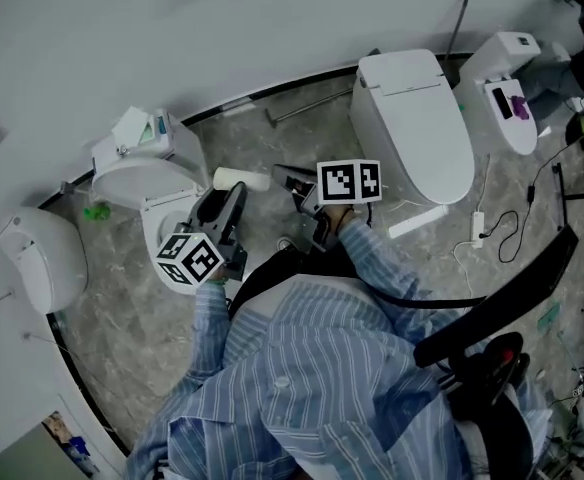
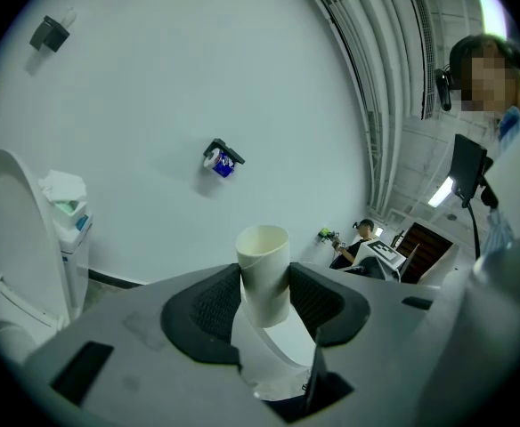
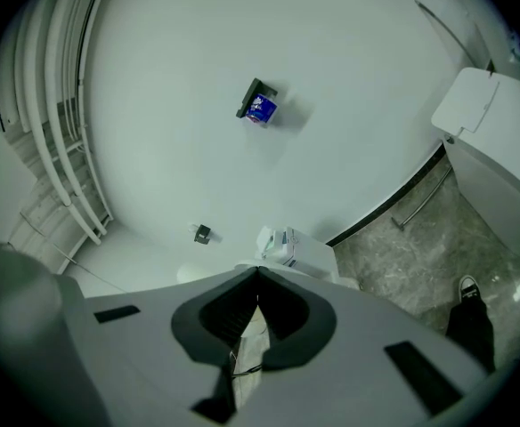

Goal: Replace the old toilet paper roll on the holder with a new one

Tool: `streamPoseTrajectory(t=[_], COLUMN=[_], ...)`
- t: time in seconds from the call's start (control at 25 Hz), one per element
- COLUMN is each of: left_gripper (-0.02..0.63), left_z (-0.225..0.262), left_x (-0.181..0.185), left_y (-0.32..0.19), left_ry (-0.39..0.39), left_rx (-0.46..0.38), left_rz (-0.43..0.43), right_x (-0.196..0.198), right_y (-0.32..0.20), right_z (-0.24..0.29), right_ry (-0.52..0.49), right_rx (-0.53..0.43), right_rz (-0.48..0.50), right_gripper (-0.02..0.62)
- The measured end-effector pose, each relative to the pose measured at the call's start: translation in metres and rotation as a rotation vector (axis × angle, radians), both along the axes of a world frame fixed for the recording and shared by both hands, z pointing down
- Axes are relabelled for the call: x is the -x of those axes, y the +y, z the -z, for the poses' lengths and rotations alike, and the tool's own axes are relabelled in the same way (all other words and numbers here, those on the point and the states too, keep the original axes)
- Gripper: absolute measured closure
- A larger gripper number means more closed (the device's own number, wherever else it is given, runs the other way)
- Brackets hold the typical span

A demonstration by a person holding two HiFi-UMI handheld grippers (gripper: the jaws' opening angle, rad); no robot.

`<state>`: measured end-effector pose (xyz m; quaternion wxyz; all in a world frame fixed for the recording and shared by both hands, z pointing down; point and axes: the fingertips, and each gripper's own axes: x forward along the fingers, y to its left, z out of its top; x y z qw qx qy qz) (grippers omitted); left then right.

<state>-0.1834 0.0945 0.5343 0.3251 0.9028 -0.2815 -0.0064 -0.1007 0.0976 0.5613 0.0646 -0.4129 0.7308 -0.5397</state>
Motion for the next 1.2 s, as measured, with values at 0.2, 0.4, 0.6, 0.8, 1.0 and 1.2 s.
streamPoseTrajectory(t=[0.2, 0.4, 0.6, 0.8, 1.0, 1.2], left_gripper=[0.434, 0.434, 0.434, 0.434, 0.434, 0.434], left_z=[0.006, 0.010, 0.014, 0.017, 0.015, 0.012], left_x=[0.003, 0.010, 0.018, 0.031, 0.041, 0.047], left_y=[0.000, -0.001, 0.000, 0.006, 0.009, 0.010], left_ry=[0.020, 0.037, 0.058, 0.072, 0.086, 0.089], left_rx=[-0.013, -0.022, -0.034, -0.041, -0.038, -0.034], left_rz=[0.009, 0.042, 0.076, 0.111, 0.149, 0.178], right_x=[0.001, 0.004, 0.008, 0.017, 0.023, 0.024], right_y=[0.001, 0.003, 0.003, 0.003, 0.004, 0.004], right_z=[0.006, 0.007, 0.007, 0.008, 0.003, -0.004], right_ry=[0.022, 0.035, 0.046, 0.053, 0.056, 0.060], right_rx=[-0.007, -0.009, -0.010, -0.019, -0.010, -0.002], right_rz=[0.012, 0.037, 0.059, 0.089, 0.115, 0.130], right_gripper=[0.591, 0.591, 0.590, 0.589, 0.589, 0.591])
